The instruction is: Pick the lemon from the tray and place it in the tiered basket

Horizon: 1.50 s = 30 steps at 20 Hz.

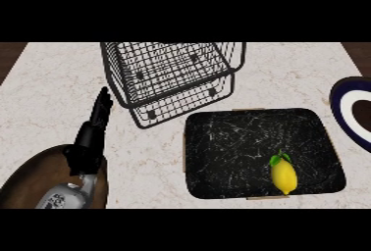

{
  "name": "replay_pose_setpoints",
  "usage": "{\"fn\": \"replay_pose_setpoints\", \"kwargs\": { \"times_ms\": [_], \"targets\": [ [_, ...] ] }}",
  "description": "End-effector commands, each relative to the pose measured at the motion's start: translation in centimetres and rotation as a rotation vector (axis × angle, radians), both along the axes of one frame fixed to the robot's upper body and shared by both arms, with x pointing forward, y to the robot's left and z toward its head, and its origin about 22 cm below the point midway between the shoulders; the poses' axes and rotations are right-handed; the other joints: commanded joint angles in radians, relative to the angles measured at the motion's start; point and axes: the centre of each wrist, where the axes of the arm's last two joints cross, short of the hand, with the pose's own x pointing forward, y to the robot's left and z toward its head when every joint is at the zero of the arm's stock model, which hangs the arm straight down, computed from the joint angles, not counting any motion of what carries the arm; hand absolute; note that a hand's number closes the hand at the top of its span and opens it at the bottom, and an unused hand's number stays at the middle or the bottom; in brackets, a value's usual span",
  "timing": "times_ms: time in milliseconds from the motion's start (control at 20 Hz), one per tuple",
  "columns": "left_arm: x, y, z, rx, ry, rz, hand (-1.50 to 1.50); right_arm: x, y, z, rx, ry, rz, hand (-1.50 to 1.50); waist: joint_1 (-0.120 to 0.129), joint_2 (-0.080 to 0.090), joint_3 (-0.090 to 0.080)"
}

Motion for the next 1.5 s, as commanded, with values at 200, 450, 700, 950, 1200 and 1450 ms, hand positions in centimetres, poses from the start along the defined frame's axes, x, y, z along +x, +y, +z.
{"fn": "replay_pose_setpoints", "kwargs": {
  "times_ms": [200, 450, 700, 950, 1200, 1450],
  "targets": [
    [-0.1, 0.7, 0.0, -0.01, 0.012, 0.015, 0.0, -1.7, 0.4, 14.5, -0.768, -0.183, 0.083, -1.5, -0.017, -0.014, -0.004],
    [-0.6, -0.3, -1.0, 0.005, 0.039, 0.002, 0.0, -3.5, 5.9, 18.0, -1.102, -0.308, 0.039, -1.5, -0.006, -0.009, -0.003],
    [0.7, 0.0, -0.1, 0.0, 0.015, -0.005, 0.0, -5.5, 10.1, 17.0, -1.255, -0.284, 0.034, -1.5, 0.012, -0.002, -0.003],
    [1.4, -0.2, 1.3, 0.004, 0.005, -0.034, 0.0, -6.6, 14.3, 16.2, -1.302, -0.242, 0.034, -1.5, 0.029, 0.001, -0.003],
    [1.2, 0.7, 1.8, -0.012, -0.005, -0.038, 0.0, -6.1, 16.8, 15.0, -1.337, -0.247, 0.04, -1.5, 0.044, 0.004, -0.003],
    [0.5, -1.2, 0.1, -0.007, 0.023, -0.042, 0.0, -7.2, 17.5, 13.9, -1.456, -0.171, 0.097, -1.5, 0.03, 0.003, -0.002]
  ]
}}
